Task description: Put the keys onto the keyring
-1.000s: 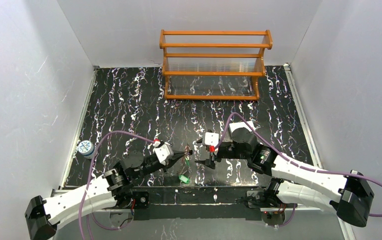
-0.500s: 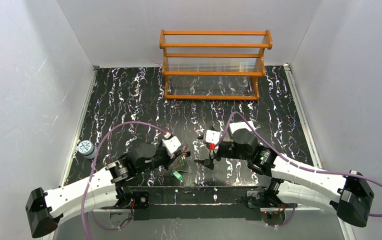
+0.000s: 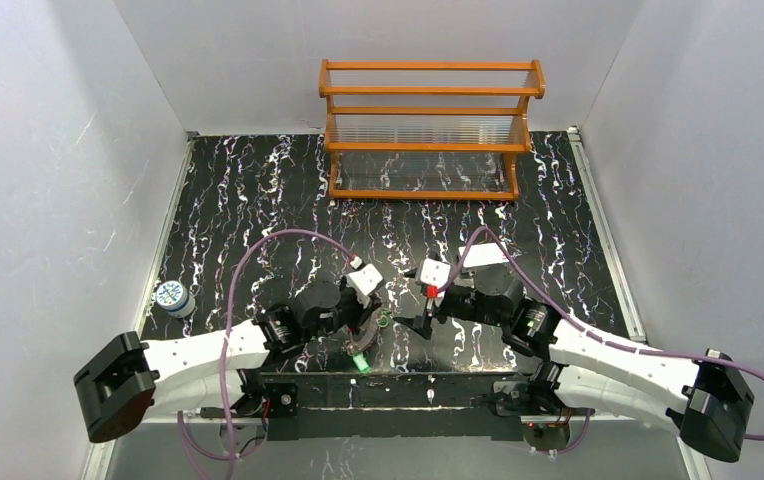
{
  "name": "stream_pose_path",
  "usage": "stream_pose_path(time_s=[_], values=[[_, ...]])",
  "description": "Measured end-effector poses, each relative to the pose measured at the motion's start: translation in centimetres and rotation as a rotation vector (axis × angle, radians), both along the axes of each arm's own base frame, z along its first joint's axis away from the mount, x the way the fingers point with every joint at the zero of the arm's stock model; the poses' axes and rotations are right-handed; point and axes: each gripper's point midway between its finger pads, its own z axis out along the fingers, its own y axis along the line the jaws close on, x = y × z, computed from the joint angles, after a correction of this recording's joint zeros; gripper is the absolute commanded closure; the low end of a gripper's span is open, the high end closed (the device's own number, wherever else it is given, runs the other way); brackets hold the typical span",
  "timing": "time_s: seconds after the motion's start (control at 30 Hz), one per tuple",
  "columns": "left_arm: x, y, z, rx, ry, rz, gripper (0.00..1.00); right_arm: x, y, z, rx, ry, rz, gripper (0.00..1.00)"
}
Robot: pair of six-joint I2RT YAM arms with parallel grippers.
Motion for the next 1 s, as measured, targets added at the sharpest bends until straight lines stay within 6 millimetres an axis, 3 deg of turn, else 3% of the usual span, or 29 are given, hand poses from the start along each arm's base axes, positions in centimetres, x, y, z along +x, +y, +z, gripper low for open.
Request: stream_pose_path(time_s=[0.07,0.13,0.43,0.63,0.83,1.0], values=[[0.3,-0.4,-0.3,-0.009,0.007,0.011,0.99,0.1,-0.2,-0.1,0.007,0.007,-0.019,0.01],[0.5,-0.7,-0.3,-0.019,0.009,0.018,0.91,0.3,-0.4,-0.3,0.011,0.014,-0.040,0.01],[1.4,-1.4,1.1,-0.122,0.025,0.087,0.39,1.7,-1.5,-0.3,0.078,0.047,-0.169,0.01],[2.3,-0.5,1.7,-0.206,0.063,0.212,0.04,3.3,-2.1,0.2,0.140,0.121,-0.310,0.01],[2.9,0.7,1.5,-0.259,0.106,0.333,0.02,4.7,-2.4,-2.7,0.078,0.246,-0.444,0.01],[3.1,1.4,1.8,-0.294,0.136,0.390,0.02,5.2,-2.4,-3.7,0.065,0.336,-0.519,0.01]])
